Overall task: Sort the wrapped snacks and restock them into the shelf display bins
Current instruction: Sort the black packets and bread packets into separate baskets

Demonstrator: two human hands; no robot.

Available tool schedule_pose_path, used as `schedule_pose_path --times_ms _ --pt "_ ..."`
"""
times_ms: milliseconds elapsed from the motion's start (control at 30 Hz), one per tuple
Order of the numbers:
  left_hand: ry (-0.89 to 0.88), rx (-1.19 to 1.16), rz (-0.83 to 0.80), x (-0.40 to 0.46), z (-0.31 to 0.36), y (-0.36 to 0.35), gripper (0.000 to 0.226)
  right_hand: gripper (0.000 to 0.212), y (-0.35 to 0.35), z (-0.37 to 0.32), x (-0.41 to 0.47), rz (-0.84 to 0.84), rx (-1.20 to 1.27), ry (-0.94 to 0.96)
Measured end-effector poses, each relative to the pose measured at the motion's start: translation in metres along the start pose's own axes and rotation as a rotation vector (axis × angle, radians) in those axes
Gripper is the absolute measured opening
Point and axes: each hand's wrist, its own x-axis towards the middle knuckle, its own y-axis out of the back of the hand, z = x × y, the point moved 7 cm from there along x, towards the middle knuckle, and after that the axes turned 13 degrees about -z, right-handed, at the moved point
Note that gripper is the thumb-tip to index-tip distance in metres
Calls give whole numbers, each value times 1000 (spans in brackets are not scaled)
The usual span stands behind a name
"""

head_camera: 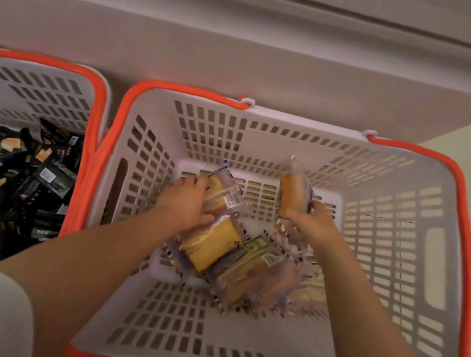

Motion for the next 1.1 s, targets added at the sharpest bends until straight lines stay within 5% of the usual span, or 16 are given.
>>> schedule_pose_path --times_ms 100,200,333,433,533,700,767,867,1033,1100 --pt "-36 21 10 3 0 12 74 80 5 -18 -1 48 -750 -5" --pt "19 -113 133 -4 -8 24 68 54 -9 -33 -18 295 -1214 144" --pt "52 -141 315 -21 -10 22 57 49 -83 -15 -37 -152 -1409 591" --pt "68 -161 316 -26 -14 18 43 51 -110 6 -33 -298 -1310 598" --pt "119 -196 249 -25 -24 17 35 57 -110 1 -4 -221 -834 429" --pt "136 -191 142 -19 -31 18 32 76 -121 -9 27 -358 -263 260" --pt "138 -217 151 -16 -33 22 29 68 -122 -4 27 -376 -412 241" --pt "151 -280 174 -14 -36 25 25 25 -119 6 11 -497 -560 342" --pt "173 -449 218 -16 -41 23 21 11 -119 18 -27 -597 -905 553" --pt "126 -387 227 -18 -35 24 22 21 -115 20 -29 -562 -997 523"
